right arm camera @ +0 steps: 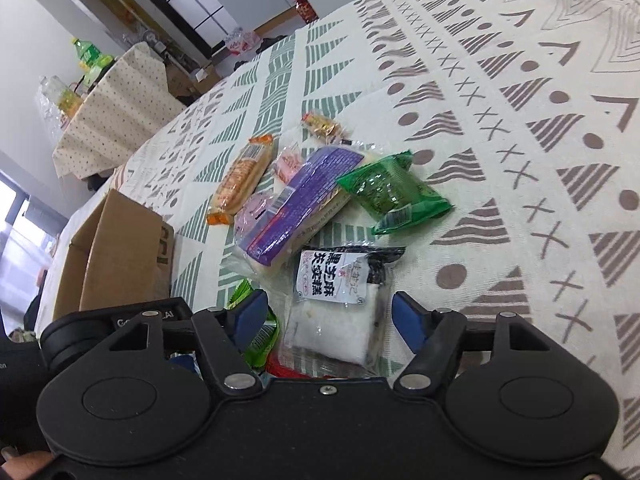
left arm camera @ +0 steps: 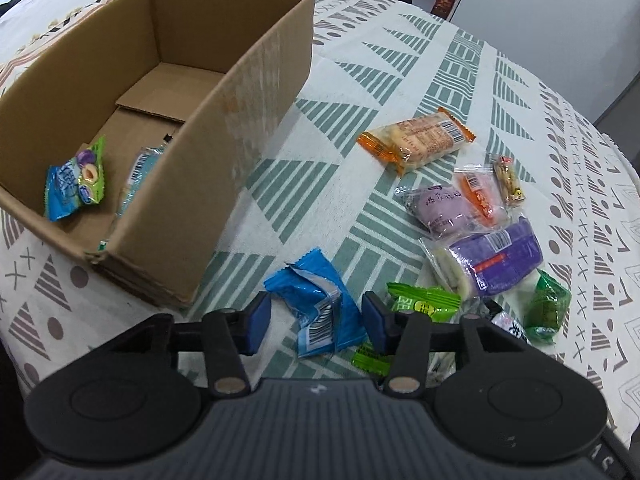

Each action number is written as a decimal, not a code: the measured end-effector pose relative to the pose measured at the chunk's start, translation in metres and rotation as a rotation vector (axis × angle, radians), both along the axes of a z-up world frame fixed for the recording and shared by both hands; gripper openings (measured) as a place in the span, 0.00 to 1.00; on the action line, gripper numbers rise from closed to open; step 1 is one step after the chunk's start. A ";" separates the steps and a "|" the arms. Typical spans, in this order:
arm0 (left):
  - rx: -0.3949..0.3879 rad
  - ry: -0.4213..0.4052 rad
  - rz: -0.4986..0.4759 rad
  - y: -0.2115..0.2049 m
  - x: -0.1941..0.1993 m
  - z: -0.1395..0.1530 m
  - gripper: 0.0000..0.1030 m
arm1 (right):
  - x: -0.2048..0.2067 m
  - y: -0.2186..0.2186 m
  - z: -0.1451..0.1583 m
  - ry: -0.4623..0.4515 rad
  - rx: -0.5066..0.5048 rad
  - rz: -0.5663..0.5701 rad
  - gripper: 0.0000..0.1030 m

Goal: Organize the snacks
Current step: 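Reach the left tool to the blue wrapper while the right tool reaches the white rice-cake bag, then grasp the blue wrapper with the left tool while the right tool grasps the white bag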

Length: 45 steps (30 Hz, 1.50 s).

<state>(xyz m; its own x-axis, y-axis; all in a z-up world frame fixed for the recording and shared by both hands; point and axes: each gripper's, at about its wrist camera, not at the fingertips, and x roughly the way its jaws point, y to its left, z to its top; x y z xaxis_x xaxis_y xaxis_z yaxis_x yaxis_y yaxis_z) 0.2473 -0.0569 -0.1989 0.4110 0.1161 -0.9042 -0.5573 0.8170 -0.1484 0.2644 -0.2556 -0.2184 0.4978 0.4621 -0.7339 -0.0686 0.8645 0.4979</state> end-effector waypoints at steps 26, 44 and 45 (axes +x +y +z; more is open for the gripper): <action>0.051 -0.142 -0.100 -0.013 -0.019 0.056 0.33 | 0.002 -0.008 0.040 -0.130 -0.013 -0.127 0.39; 0.107 -0.254 -0.021 0.041 -0.053 0.124 0.33 | -0.016 0.057 0.087 -0.283 0.050 0.048 0.39; 0.109 -0.254 -0.019 0.044 -0.054 0.126 0.33 | -0.018 0.059 0.089 -0.291 0.048 0.052 0.39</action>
